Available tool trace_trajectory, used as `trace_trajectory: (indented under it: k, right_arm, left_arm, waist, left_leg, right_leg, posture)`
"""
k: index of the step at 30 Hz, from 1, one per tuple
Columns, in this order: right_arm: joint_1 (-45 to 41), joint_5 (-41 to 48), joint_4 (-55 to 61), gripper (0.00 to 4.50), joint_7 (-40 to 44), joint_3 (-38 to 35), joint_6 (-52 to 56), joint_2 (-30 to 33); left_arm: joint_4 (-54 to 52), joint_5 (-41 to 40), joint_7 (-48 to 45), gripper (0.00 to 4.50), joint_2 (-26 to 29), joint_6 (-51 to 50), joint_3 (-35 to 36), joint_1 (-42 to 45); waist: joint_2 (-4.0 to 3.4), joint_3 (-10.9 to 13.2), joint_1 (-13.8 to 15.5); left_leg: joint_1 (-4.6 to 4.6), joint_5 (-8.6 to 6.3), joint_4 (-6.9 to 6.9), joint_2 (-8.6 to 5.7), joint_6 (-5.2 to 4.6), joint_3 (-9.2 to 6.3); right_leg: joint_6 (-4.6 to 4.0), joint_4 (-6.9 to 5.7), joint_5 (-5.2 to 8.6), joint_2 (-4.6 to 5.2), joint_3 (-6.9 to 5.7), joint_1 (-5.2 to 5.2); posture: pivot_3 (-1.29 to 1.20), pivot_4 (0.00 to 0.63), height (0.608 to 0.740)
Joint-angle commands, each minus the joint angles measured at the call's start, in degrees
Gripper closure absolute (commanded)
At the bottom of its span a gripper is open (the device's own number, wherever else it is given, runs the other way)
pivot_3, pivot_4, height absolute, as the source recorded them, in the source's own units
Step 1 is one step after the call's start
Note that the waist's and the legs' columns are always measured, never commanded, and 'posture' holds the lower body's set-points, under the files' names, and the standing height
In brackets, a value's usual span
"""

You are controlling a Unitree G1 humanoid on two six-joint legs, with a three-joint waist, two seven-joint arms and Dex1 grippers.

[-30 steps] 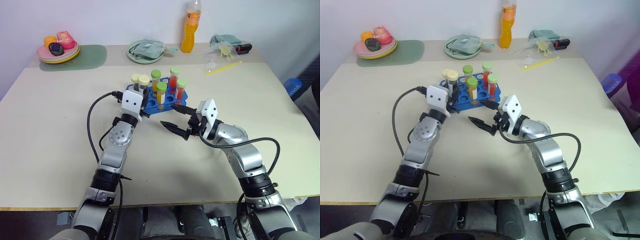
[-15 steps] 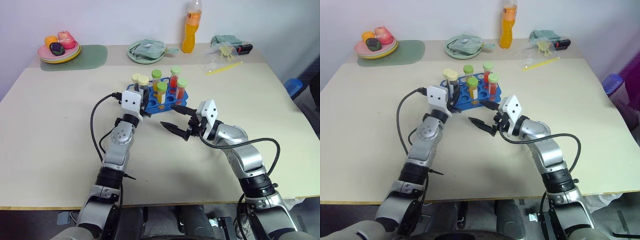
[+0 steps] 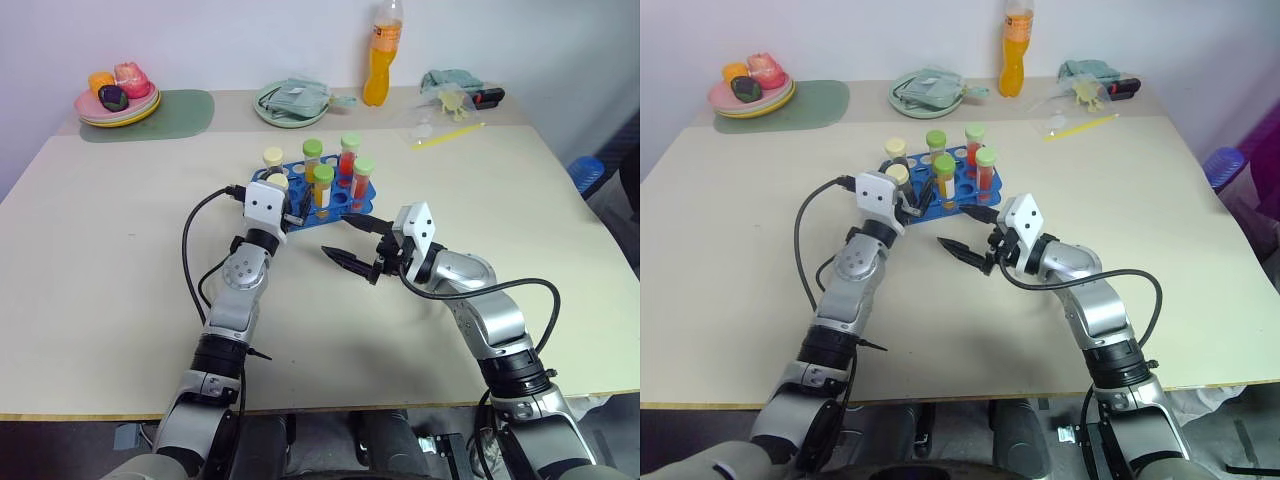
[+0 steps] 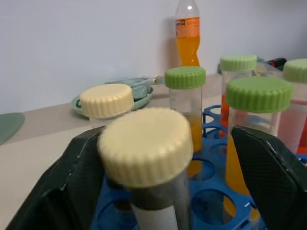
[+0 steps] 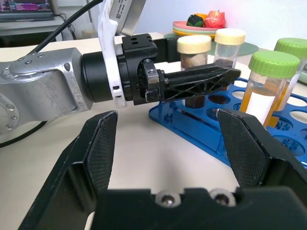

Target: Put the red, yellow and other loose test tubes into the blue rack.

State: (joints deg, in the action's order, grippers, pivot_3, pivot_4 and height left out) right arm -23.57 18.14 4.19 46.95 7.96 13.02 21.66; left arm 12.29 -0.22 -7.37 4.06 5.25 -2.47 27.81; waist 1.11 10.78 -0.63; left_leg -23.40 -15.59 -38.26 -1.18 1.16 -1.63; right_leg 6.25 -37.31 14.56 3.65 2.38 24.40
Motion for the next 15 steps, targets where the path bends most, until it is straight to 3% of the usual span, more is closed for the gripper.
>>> trace_trajectory:
  k: [1, 4, 8, 12, 15]
  right_arm:
    - [-1.8, 1.5, -0.6, 0.83, 1.5, -4.6, -0.9, 3.0]
    - [-2.3, 3.9, -3.6, 0.83, 3.8, -9.4, 0.3, 7.5]
    - [-1.1, 4.4, -8.0, 0.83, 7.8, -13.8, 0.2, 14.8]
    - [0.5, 3.4, -12.8, 0.83, 9.5, -16.6, -0.5, 19.3]
    - [1.9, 2.9, -15.9, 0.83, 11.3, -17.4, -1.4, 21.5]
  left_arm:
    - [-11.1, -3.2, -3.0, 0.67, 3.0, -3.3, 2.2, -4.9]
    - [-23.1, -6.3, -6.5, 0.67, 8.4, -9.3, 5.3, -13.0]
    - [-35.7, -13.3, -13.7, 0.67, 18.8, -16.8, 14.4, -27.3]
    - [-39.3, -19.2, -18.8, 0.67, 24.9, -19.5, 24.5, -37.7]
    - [-39.4, -20.7, -21.2, 0.67, 26.7, -19.9, 27.8, -42.1]
  waist:
    - [0.0, 0.0, 0.0]
    - [-0.03, 0.0, -0.3]
    - [-0.04, 0.0, -0.2]
    - [-0.04, 0.0, 0.1]
    - [-0.06, 0.0, 0.3]
  left_leg:
    - [0.0, 0.0, 0.0, 0.01, 0.0, 0.0]
    - [0.01, 0.0, 0.04, 0.05, 0.0, 0.0]
    - [0.01, -0.01, 0.06, 0.1, -0.01, 0.01]
    - [0.06, -0.02, 0.05, 0.11, -0.02, 0.0]
    - [0.08, -0.02, 0.02, 0.09, -0.02, 0.0]
  right_leg:
    - [0.0, 0.0, 0.0, 0.0, 0.0, 0.0]
    - [-0.01, 0.01, 0.0, 0.0, 0.02, 0.01]
    - [-0.02, 0.03, 0.01, 0.02, 0.03, 0.01]
    - [-0.04, 0.09, 0.02, 0.05, 0.01, -0.1]
    - [-0.05, 0.12, 0.02, 0.08, 0.0, -0.19]
  posture:
    - [0.0, 0.15, 0.729]
    - [0.0, 0.15, 0.729]
    - [0.0, 0.15, 0.729]
    - [0.0, 0.15, 0.729]
    - [0.0, 0.15, 0.729]
